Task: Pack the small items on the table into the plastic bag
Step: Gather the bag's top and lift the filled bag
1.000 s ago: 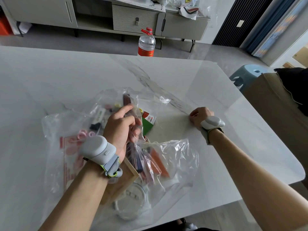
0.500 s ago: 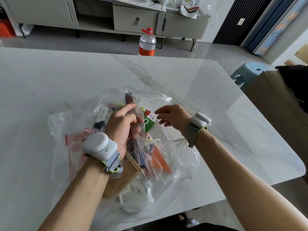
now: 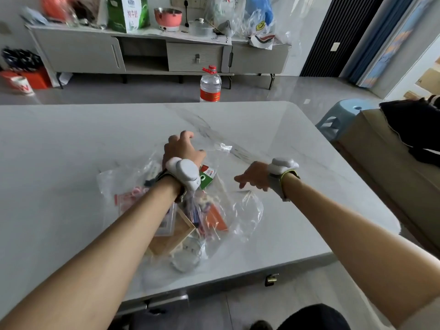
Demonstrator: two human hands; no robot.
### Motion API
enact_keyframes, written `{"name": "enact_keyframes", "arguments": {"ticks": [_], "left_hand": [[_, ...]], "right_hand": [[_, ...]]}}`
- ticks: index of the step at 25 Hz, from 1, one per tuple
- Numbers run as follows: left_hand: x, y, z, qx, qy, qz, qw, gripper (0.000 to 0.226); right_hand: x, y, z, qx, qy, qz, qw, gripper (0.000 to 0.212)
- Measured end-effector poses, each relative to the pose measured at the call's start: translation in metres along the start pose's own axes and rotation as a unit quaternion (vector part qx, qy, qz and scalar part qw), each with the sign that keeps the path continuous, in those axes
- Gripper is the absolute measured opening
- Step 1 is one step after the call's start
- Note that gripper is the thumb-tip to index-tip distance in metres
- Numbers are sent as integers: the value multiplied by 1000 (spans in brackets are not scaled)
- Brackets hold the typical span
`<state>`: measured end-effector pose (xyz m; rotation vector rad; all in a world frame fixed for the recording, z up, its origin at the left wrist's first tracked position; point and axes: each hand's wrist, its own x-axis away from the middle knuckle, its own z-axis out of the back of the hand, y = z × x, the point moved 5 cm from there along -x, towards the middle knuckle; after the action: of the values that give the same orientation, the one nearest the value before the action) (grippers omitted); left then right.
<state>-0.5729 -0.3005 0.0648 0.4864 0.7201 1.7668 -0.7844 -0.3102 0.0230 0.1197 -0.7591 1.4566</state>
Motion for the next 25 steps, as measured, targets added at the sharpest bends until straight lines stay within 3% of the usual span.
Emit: {"name": "enact_keyframes", "arguments": {"ticks": [3, 6, 9, 11, 14, 17, 20, 25], "left_hand": [[-22, 34, -23, -93, -68, -96, 989, 63], [-42, 46, -57, -160, -136, -157, 965, 60], [-61, 37, -87, -266, -180, -175, 931, 49], [-74, 36, -101, -303, -184, -182, 917, 35], [-80, 32, -95, -230, -212, -121, 942, 14], [-83, 31, -66, -87, -281, -14, 956, 14], [-83, 42, -15, 143, -346, 153, 915, 18], [-83, 57, 100, 199, -320, 275, 885, 23]], "right_hand": [[8, 9, -6, 99, -85, -24, 991, 53], [14, 18, -19, 64, -213, -80, 972, 66], [7, 21, -37, -14, -311, -91, 946, 61], [-4, 20, -39, -109, -305, -88, 942, 47], [-20, 12, -27, -226, -232, -86, 942, 25], [-15, -4, -6, -333, -179, -103, 920, 16], [0, -27, 26, -402, -143, -121, 896, 18], [47, -97, 96, -457, -122, -167, 865, 28]]}}
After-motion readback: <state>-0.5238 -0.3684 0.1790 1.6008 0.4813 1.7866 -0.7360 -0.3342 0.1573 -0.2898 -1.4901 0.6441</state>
